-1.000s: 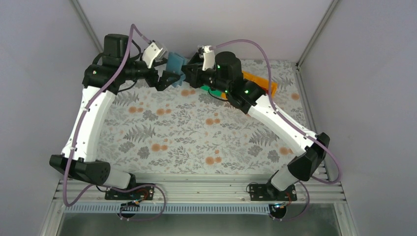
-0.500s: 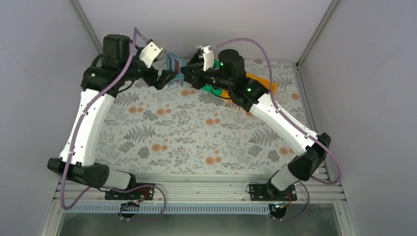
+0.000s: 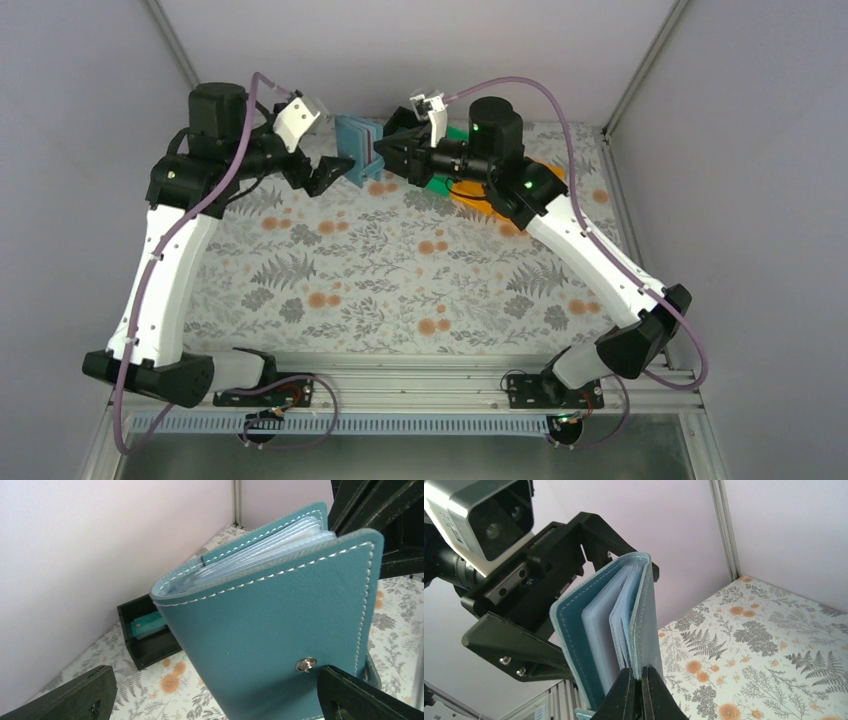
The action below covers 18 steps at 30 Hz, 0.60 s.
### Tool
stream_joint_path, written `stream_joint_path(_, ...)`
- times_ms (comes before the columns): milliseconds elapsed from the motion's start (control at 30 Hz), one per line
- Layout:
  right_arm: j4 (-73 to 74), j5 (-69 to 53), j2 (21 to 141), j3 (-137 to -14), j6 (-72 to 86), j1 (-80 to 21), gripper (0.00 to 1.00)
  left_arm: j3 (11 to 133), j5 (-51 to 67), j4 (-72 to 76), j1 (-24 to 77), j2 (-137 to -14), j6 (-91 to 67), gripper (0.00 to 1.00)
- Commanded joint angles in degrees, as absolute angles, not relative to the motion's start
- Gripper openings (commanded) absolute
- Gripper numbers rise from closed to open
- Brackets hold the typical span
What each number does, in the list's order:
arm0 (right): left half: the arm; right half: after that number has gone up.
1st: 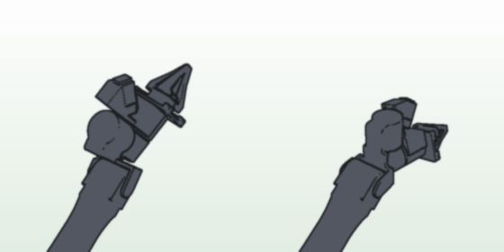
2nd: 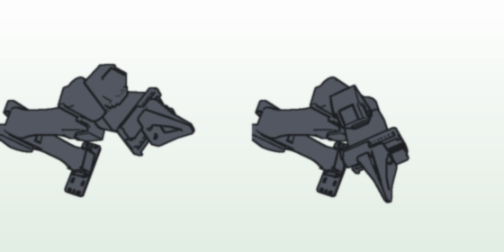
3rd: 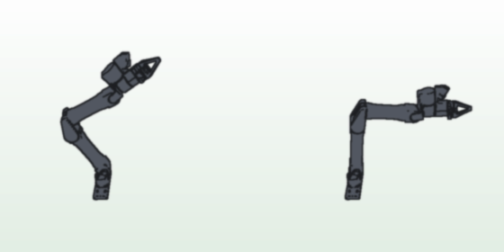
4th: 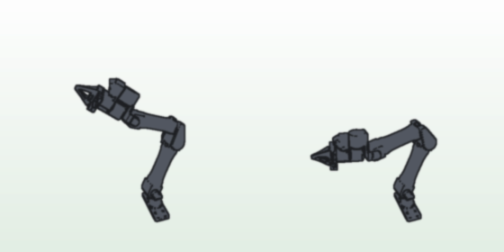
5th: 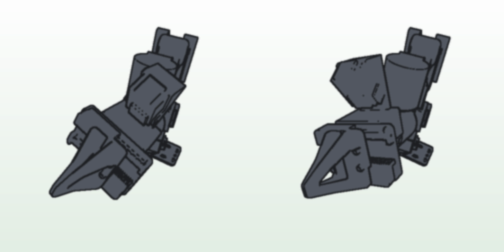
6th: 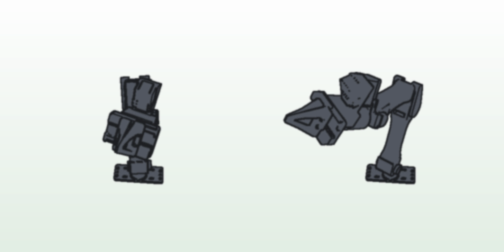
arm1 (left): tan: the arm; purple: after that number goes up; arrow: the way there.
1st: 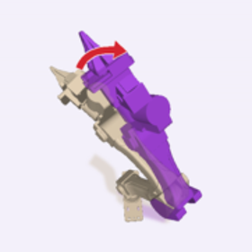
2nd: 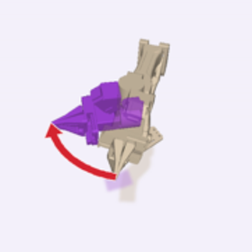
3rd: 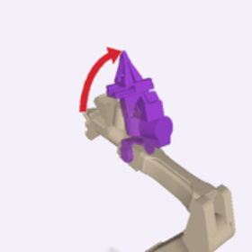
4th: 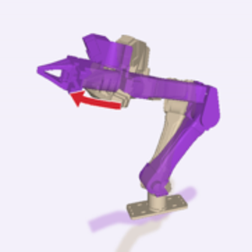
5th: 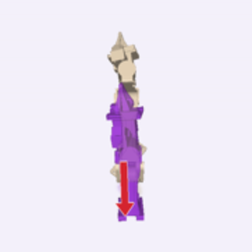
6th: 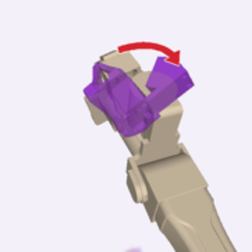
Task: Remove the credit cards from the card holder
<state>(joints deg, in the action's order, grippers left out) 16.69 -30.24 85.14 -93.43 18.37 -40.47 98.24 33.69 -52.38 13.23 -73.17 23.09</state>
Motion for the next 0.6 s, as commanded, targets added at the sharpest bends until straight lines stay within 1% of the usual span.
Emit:
stream_joint_path(0, 14.3, -28.7, 85.0, -93.3, 21.1, -40.2, 0.04, 101.1, 38.3, -52.3, 13.2, -74.3, 19.9, 1.0)
stream_joint_path(133, 13.0, -26.3, 85.5, -93.0, 22.9, -40.6, 0.04, 105.8, 36.1, -52.9, 13.3, -75.7, 16.5, 1.0)
stream_joint_path(333, 15.5, -19.0, 86.1, -94.5, 24.8, -41.5, 0.04, 107.0, 28.5, -52.1, 15.1, -77.9, 15.0, 1.0)
stream_joint_path(567, 16.8, -14.9, 86.7, -96.0, 25.0, -43.2, 0.04, 109.7, 25.5, -53.0, 17.7, -81.8, 14.8, 1.0)
